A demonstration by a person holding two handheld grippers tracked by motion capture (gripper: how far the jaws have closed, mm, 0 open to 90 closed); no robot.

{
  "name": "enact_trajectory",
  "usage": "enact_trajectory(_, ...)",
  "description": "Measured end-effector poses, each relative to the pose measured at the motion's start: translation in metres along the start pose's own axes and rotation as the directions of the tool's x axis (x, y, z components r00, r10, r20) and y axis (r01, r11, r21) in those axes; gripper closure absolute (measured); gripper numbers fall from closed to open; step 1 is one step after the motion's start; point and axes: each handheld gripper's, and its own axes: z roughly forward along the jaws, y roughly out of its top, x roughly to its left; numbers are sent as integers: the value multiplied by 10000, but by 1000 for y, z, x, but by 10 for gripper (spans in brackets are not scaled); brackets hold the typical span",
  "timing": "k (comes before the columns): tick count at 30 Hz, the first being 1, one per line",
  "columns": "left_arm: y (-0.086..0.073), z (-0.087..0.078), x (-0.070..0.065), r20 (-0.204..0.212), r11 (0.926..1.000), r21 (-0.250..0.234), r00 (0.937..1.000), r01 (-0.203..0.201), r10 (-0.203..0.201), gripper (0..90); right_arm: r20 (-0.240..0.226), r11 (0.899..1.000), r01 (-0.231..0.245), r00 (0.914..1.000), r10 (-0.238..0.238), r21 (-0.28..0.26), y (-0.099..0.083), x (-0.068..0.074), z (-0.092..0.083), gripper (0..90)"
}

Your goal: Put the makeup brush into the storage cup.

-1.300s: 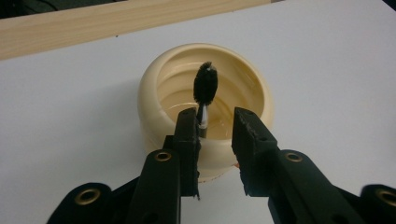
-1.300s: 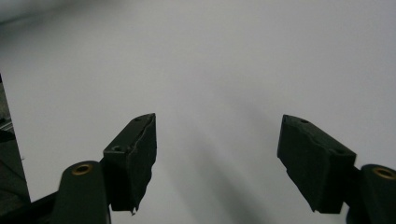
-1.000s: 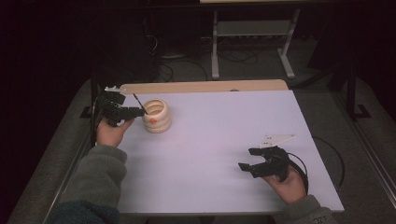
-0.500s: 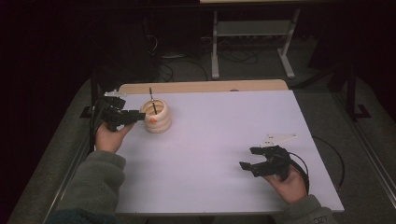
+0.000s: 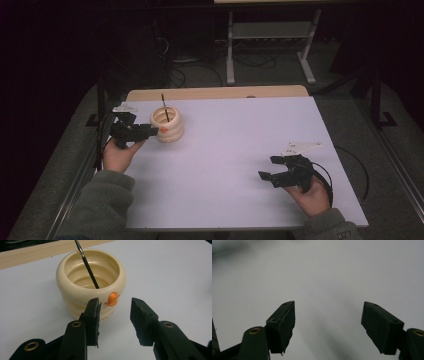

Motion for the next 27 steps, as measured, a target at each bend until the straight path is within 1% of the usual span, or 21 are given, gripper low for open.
enact_trajectory(5, -3, -2, -6, 136, 9999, -63, 9998, -159, 160, 580, 50, 10000, -50, 10000, 50, -50, 0, -2, -2, 262)
enact_trajectory(6, -4, -2, -8, 173, 9999, -147, 9998, -85, 88, 578, 72, 10000, -80, 9999, 80, -46, 0, -2, -2, 261)
enact_trajectory(7, -6, -2, -9, 207, 9998, -136, 9997, -120, 123, 575, 76, 9999, -106, 9999, 106, -51, 0, -2, -2, 261)
enact_trajectory(9, -8, -2, -11, 135, 9998, -137, 9998, -168, 170, 566, 92, 10000, -68, 9999, 68, -59, 0, -3, -3, 261)
enact_trajectory(10, -9, -3, -12, 126, 9995, -95, 9995, -287, 288, 564, 92, 9999, -107, 9999, 108, -44, 0, -3, -3, 261)
enact_trajectory(11, -10, -3, -14, 149, 9996, -144, 9996, -257, 260, 564, 97, 9999, -105, 9999, 105, -44, 0, -3, -3, 261)
enact_trajectory(14, -12, -4, -18, 188, 9991, -191, 9991, -368, 372, 559, 130, 9999, -141, 9998, 142, -69, 0, -3, -3, 261)
enact_trajectory(21, -18, -4, -26, 388, 9986, -383, 9985, -363, 377, 542, 143, 9999, -134, 9998, 135, -77, 0, -4, -4, 261)
enact_trajectory(22, -19, -4, -27, 433, 9986, -412, 9984, -340, 358, 540, 140, 9999, -131, 9998, 132, -80, 0, -4, -4, 261)
enact_trajectory(23, -20, -3, -29, 469, 9983, -535, 9986, -222, 247, 538, 137, 9999, -99, 9999, 100, -81, 0, -5, -4, 261)
enact_trajectory(24, -21, -4, -29, 484, 9985, -410, 9981, -363, 383, 537, 146, 9999, -118, 9998, 119, -87, 0, -5, -4, 261)
enact_trajectory(26, -23, -3, -32, 543, 9983, -522, 9981, -266, 294, 533, 158, 9999, -115, 9998, 117, -89, 0, -5, -4, 261)
enact_trajectory(27, -24, -3, -32, 559, 9980, -544, 9978, -314, 344, 532, 173, 9999, -118, 9998, 120, -90, 0, -5, -4, 261)
